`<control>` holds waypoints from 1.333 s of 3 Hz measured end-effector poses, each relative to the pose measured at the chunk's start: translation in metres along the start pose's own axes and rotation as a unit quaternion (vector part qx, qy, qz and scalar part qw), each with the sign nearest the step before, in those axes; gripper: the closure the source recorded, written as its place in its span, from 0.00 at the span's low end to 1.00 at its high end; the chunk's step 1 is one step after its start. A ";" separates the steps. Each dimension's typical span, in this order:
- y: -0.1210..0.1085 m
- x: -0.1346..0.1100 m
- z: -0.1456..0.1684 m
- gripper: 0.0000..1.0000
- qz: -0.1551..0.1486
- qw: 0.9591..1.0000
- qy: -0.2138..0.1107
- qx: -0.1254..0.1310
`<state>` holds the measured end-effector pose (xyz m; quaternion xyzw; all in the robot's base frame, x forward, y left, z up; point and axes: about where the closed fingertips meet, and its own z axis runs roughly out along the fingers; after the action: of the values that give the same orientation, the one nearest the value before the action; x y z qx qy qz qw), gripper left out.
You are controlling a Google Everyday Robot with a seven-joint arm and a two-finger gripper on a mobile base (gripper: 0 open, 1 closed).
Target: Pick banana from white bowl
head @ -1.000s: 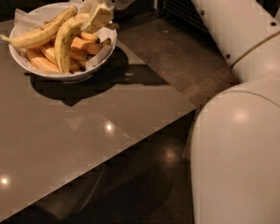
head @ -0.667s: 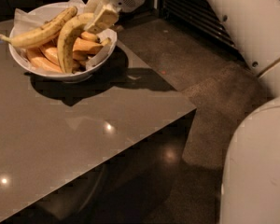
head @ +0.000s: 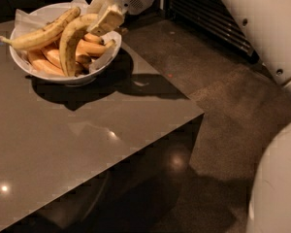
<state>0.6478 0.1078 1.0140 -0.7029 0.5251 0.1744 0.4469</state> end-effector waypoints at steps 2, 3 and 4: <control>0.027 -0.001 -0.018 1.00 0.021 0.999 -0.011 0.034; 0.028 -0.004 -0.022 1.00 0.018 0.999 -0.010 0.039; 0.043 -0.021 -0.043 1.00 0.015 0.998 -0.001 0.065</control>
Offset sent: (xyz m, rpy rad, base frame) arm -0.0240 -0.0073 0.0139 0.0550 -0.0209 -0.0317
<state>0.5918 0.0825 1.0330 -0.6642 0.5451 0.1470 0.4899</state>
